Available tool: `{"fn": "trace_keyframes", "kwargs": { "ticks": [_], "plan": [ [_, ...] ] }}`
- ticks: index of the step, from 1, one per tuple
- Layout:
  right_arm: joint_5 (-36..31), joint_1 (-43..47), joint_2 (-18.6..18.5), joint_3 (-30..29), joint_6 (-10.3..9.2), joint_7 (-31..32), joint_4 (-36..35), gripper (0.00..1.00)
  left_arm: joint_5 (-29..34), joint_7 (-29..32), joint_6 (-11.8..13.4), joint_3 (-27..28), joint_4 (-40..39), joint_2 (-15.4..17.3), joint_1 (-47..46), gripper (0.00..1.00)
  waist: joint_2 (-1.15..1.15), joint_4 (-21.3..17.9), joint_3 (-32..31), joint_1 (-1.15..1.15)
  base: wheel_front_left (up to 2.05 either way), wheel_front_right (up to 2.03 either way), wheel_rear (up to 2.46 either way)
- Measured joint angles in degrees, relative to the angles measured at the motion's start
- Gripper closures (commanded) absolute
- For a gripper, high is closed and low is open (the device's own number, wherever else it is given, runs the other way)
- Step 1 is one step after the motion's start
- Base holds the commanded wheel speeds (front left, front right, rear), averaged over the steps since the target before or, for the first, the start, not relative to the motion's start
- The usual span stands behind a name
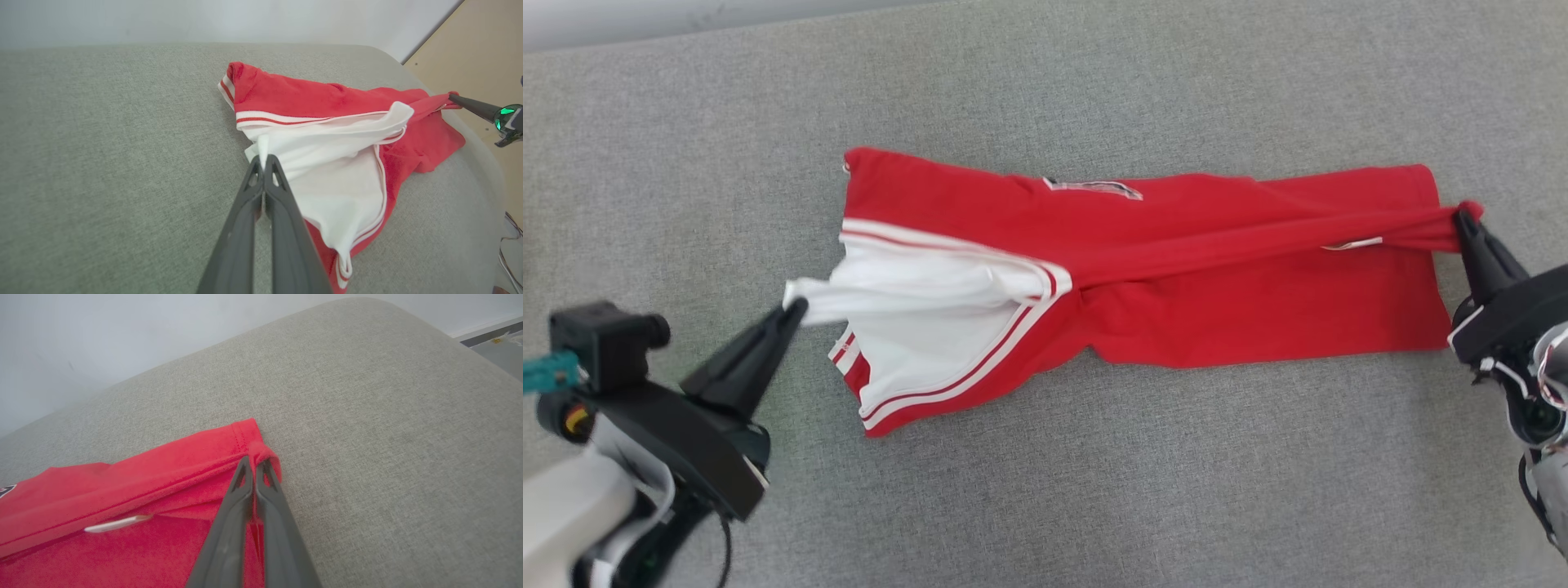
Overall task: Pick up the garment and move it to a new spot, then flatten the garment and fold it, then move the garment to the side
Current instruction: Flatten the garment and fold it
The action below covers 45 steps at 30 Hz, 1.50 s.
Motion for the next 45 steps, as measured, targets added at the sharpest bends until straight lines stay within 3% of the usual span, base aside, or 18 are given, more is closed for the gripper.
{"fn": "trace_keyframes", "kwargs": {
  "ticks": [3, 4, 5, 6, 7, 8, 9, 13, 20, 23, 26, 29, 38, 45],
  "plan": [
    [-0.1, 1.0, 0.1, 0.3, 0.0, -0.5, 0.3, 1.0, -0.4, -0.8, 0.9, 0.6, -0.2, -1.0, 2.1, 1.0, 0.0, 0.0, -0.1, 0.0, 0.0, 0.0, 0.0],
    [-0.2, 1.0, 0.2, 0.3, 0.0, -0.6, 0.6, 0.85, -0.3, -1.0, 1.1, 0.9, 0.0, -1.5, 2.7, 1.0, 0.0, 0.0, -0.1, 0.0, 0.0, 0.0, 0.0],
    [-0.4, 1.1, 0.4, 0.3, 0.0, -0.8, 0.9, 0.52, -0.3, -1.1, 1.2, 1.4, 0.3, -1.9, 3.2, 1.0, 0.0, 0.0, -0.2, 0.01, 0.0, 0.0, 0.0],
    [-0.4, 1.1, 0.4, 0.3, 0.0, -0.8, 0.9, 0.0, -0.3, -1.1, 1.2, 1.4, 0.3, -1.9, 3.2, 0.88, 0.0, 0.0, -0.2, 0.01, 0.0, 0.0, 0.0],
    [-0.6, 1.2, 0.5, 0.2, 0.0, -1.0, 1.2, 0.0, -0.1, -1.2, 1.5, 1.7, 0.6, -2.4, 3.9, 0.6, 0.0, 0.0, -0.3, 0.01, 0.0, 0.0, 0.0],
    [-0.6, 1.3, 0.6, 0.1, 0.0, -1.2, 1.5, 0.0, 0.3, -1.2, 1.6, 1.9, 0.9, -2.9, 4.4, 0.25, 0.0, 0.1, -0.5, 0.01, 0.0, 0.0, 0.0],
    [-0.6, 1.6, 0.6, 0.0, -0.01, -1.5, 1.5, 0.0, 0.6, -1.2, 1.7, 2.2, 1.2, -3.2, 5.0, 0.0, 0.0, 0.1, -0.7, 0.01, 0.0, 0.0, 0.0],
    [-0.2, 3.2, -0.2, -1.2, -0.01, -2.6, 1.0, 0.0, 1.9, -1.4, 3.0, 4.8, 2.2, -5.3, 7.4, 0.0, 0.0, 0.4, -2.0, 0.01, 0.0, 0.0, 0.0],
    [-3.5, 7.4, -1.1, -4.4, -0.01, -7.8, -2.2, 0.0, 9.5, -1.4, 7.3, 16.8, 2.5, -10.3, 17.5, 0.0, 0.0, 0.6, -6.0, 0.0, 0.0, 0.0, 0.0],
    [-6.4, 11.6, 0.9, -5.8, -0.01, -10.3, -4.4, 0.0, 17.6, -1.5, 9.3, 23.8, 2.1, -14.5, 25.3, 0.0, 0.0, 0.6, -9.1, 0.0, 0.0, 0.0, 0.0],
    [-8.2, 15.1, 2.7, -5.8, -0.01, -11.2, -6.1, 0.0, 24.9, -1.4, 9.8, 28.4, 1.8, -17.9, 31.0, 0.0, -0.01, 0.7, -11.4, 0.0, 0.0, 0.0, 0.0],
    [-8.9, 18.6, 4.3, -5.9, -0.01, -11.8, -7.3, 0.0, 30.7, -1.4, 9.6, 32.5, 1.2, -21.4, 36.7, 0.0, -0.01, 0.8, -13.7, 0.0, 0.0, 0.0, 0.0],
    [-10.6, 26.8, 6.5, -6.4, -0.01, -13.2, -7.7, 0.0, 44.7, -1.5, 5.3, 41.2, 0.9, -30.1, 50.7, 0.0, -0.01, 1.9, -19.8, 0.0, 0.0, 0.0, 0.0],
    [-10.6, 30.1, 7.8, -6.8, -0.01, -13.8, -6.9, 0.0, 51.7, -1.4, 1.5, 44.3, 0.2, -34.6, 55.9, 0.0, 0.0, 2.9, -22.7, 0.0, 0.0, 0.0, 0.0]
  ]
}}
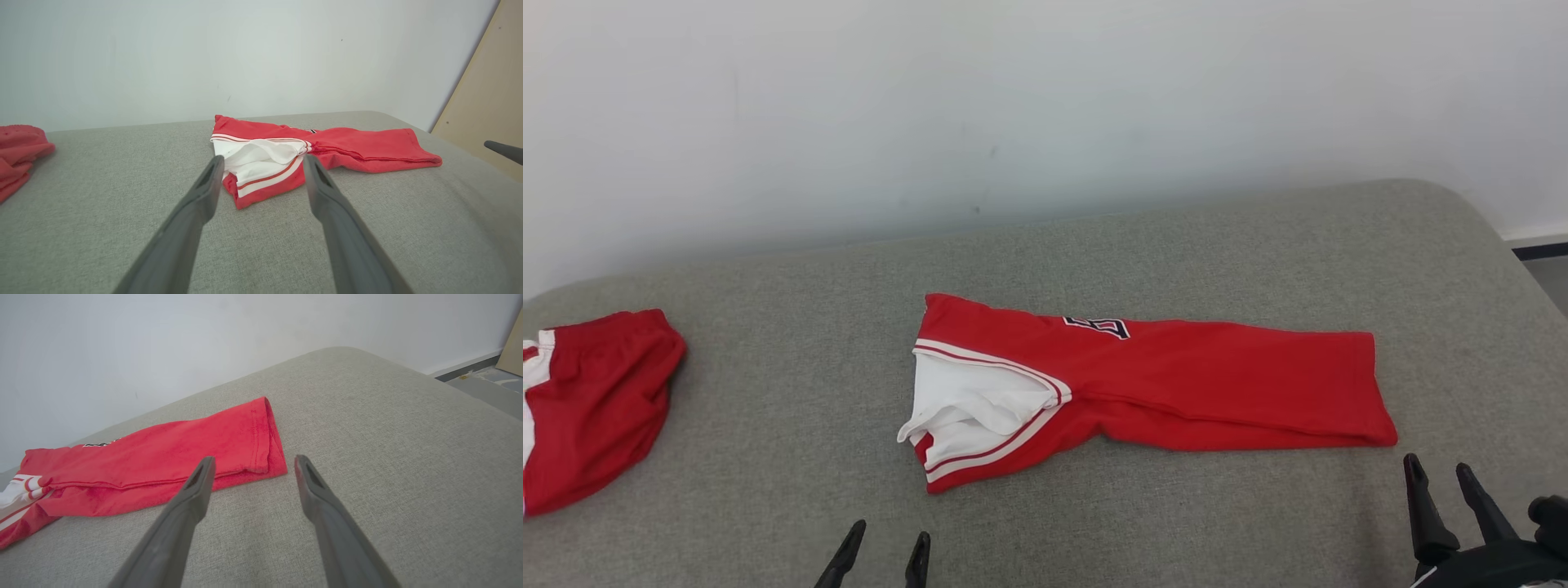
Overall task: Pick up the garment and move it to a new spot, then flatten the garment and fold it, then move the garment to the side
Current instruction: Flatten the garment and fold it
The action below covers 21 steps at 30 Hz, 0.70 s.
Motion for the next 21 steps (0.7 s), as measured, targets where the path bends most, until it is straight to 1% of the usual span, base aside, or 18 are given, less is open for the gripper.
{"fn": "trace_keyframes", "kwargs": {
  "ticks": [7, 11, 15, 18, 21],
  "plan": [
    [1.0, 0.2, 0.9, -0.9, 0.0, -0.8, 2.2, 0.0, 4.1, 0.0, -3.2, 3.8, 0.4, -4.1, 2.9, 0.0, 0.0, 1.0, -0.5, 0.01, 0.0, 0.0, 0.0],
    [1.7, -1.5, 1.2, -1.1, 0.0, -0.9, 5.0, 0.0, 6.2, 0.0, -5.3, 5.3, 0.5, -5.7, 3.4, 0.0, 0.0, 1.4, 0.3, 0.01, 0.0, 0.0, 0.0],
    [1.9, -6.2, 1.9, -1.8, 0.0, -1.3, 9.5, 0.0, 7.7, 0.0, -7.4, 6.3, 0.5, -6.6, 3.3, 0.0, 0.01, 1.7, 1.8, 0.02, 0.0, 0.0, 0.0],
    [2.1, -9.7, 3.3, -2.3, 0.0, -1.4, 13.8, 0.0, 9.1, 0.0, -8.9, 6.8, 0.5, -7.3, 2.8, 0.0, 0.01, 2.2, 3.0, 0.02, 0.0, 0.0, 0.0],
    [2.8, -13.3, 3.8, -3.1, 0.0, -1.4, 18.4, 0.0, 10.0, 0.0, -10.2, 7.2, 0.8, -7.8, 1.8, 0.0, 0.01, 2.8, 4.4, 0.02, 0.0, 0.0, 0.0]
  ]
}}
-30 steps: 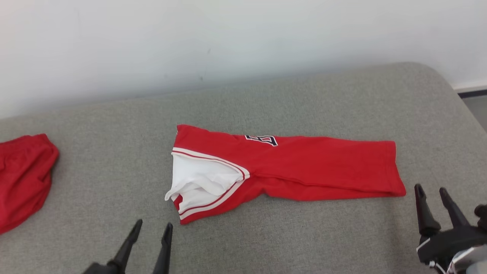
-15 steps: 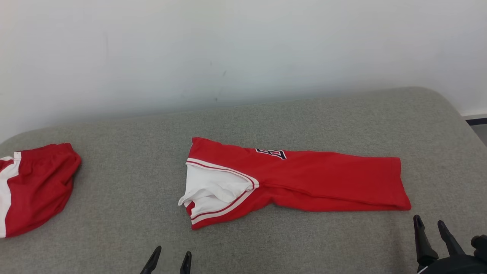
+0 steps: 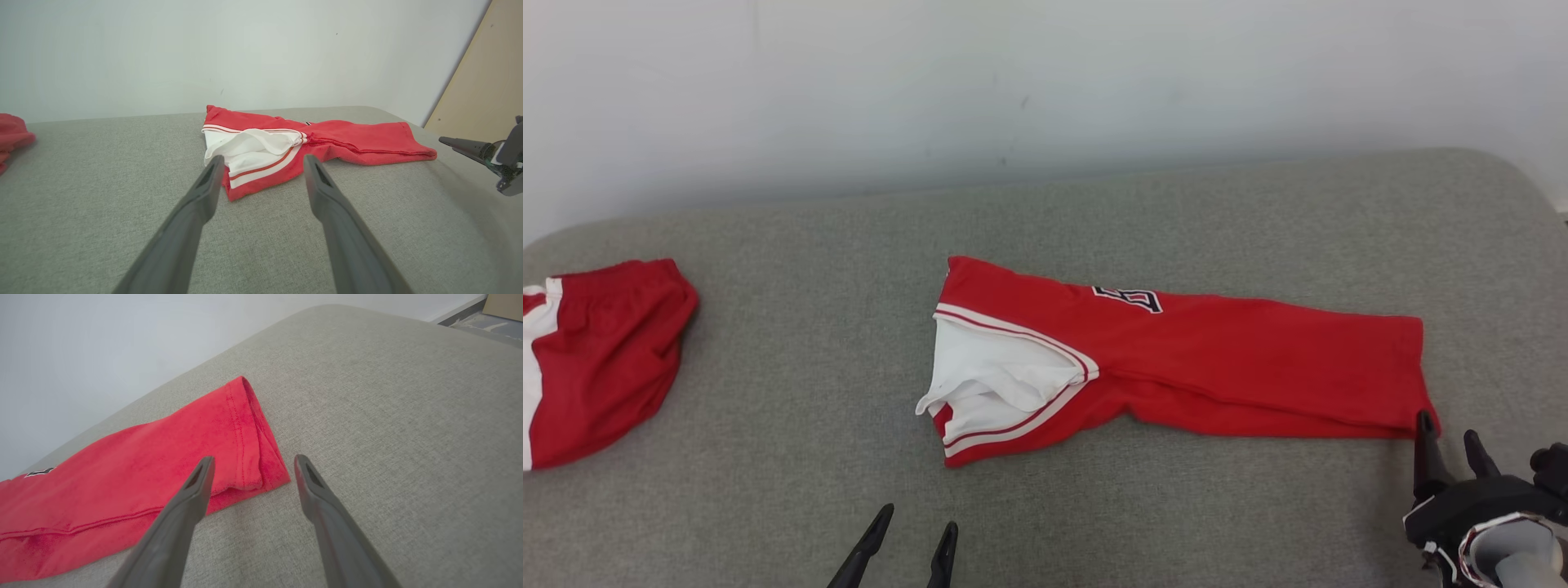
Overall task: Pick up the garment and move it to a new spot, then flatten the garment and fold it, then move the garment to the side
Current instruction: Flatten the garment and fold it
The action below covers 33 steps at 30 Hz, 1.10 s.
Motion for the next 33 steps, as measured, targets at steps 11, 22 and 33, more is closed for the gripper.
{"fn": "trace_keyframes", "kwargs": {
  "ticks": [11, 22, 33],
  "plan": [
    [0.6, -8.4, 0.5, -2.2, 0.0, -0.7, 12.8, 0.0, 2.1, 0.0, -3.9, 1.6, 1.6, -1.5, -2.2, 0.0, 0.0, 2.4, 4.8, 0.0, 0.0, 0.0, 0.0],
    [-1.7, -7.6, -2.5, -1.9, 0.01, -0.8, 12.2, 1.0, 3.0, 0.0, -5.4, 3.4, 2.6, -3.3, -2.3, 0.0, 0.0, 3.9, 4.3, 0.0, 0.0, 0.0, 0.0],
    [-5.0, -3.4, -10.6, -4.0, 0.0, -0.8, 4.5, 1.0, 3.9, 0.0, -6.4, 3.7, 3.3, -4.2, -0.8, 0.0, 0.0, 3.8, 1.3, -0.01, 0.0, 0.0, 0.0]
  ]
}}
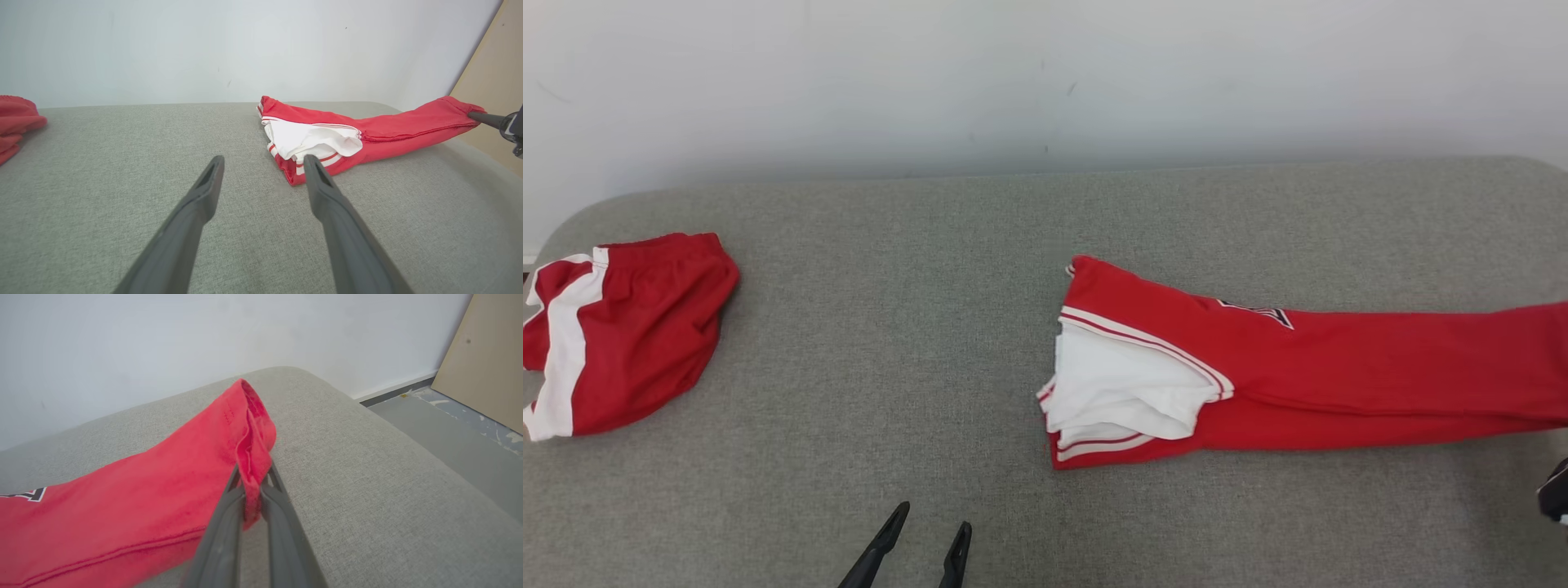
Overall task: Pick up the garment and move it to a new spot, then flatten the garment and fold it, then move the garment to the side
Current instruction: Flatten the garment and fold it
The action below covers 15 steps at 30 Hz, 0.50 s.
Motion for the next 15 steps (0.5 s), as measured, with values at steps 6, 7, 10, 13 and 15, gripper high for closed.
{"fn": "trace_keyframes", "kwargs": {
  "ticks": [6, 7, 10, 13, 15],
  "plan": [
    [-1.3, -1.2, -1.6, 2.6, 0.0, 0.0, -3.1, 1.0, 0.2, 0.0, -0.5, 0.0, 0.5, -0.5, 0.2, 0.0, 0.0, 0.2, -1.0, 0.0, 0.0, 0.0, 0.0],
    [-1.6, -1.4, -1.5, 3.1, 0.0, 0.0, -4.0, 1.0, 0.2, 0.0, -0.5, -0.1, 0.7, -0.7, 0.2, 0.0, 0.0, 0.3, -1.2, 0.01, 0.0, 0.0, 0.0],
    [-2.3, -1.8, -0.9, 5.2, 0.0, 0.4, -6.7, 1.0, 0.2, 0.0, -0.8, -0.3, 1.1, -1.0, 0.8, 0.0, 0.0, 0.5, -1.9, 0.0, 0.0, 0.0, 0.0],
    [-3.2, -2.1, 0.2, 7.4, 0.0, 1.6, -9.7, 1.0, 0.2, 0.0, -0.9, -0.6, 1.8, -1.3, 1.1, 0.0, 0.0, 0.7, -2.7, 0.0, 0.0, 0.0, 0.0],
    [-3.5, -2.5, 2.2, 10.0, 0.0, 3.7, -13.1, 1.0, 0.2, 0.0, -0.9, -0.9, 2.2, -1.6, 1.3, 0.0, 0.0, 0.9, -3.5, 0.0, 0.0, 0.0, 0.0]
  ]
}}
